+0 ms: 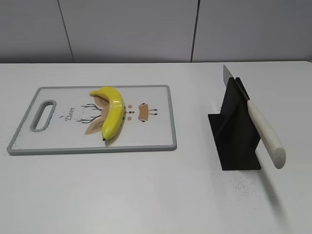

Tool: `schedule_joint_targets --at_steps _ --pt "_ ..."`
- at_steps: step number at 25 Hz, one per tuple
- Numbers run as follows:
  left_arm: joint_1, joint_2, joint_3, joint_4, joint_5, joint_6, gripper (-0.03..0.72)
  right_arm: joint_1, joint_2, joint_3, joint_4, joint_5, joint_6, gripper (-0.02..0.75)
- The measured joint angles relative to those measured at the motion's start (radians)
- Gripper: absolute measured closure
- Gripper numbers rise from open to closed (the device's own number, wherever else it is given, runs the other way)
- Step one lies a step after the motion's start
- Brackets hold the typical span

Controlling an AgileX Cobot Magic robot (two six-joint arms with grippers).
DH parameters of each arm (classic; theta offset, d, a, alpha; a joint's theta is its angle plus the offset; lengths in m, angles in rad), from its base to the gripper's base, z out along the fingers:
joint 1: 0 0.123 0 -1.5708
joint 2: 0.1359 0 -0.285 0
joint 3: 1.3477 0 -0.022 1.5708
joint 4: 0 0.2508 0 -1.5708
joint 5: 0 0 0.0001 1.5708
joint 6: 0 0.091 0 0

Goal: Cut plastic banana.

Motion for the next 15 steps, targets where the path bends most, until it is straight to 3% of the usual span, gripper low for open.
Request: schedule_joint_targets --at_steps 4,15 --pt "0.0 0.0 0.0 0.0 0.0 0.0 0.153 -0.051 0.0 0.0 0.0 0.0 0.0 0.154" --pt "0.0 0.0 0.0 0.0 0.0 0.0 0.153 -0.056 0.0 0.0 0.002 0.0 0.0 0.154"
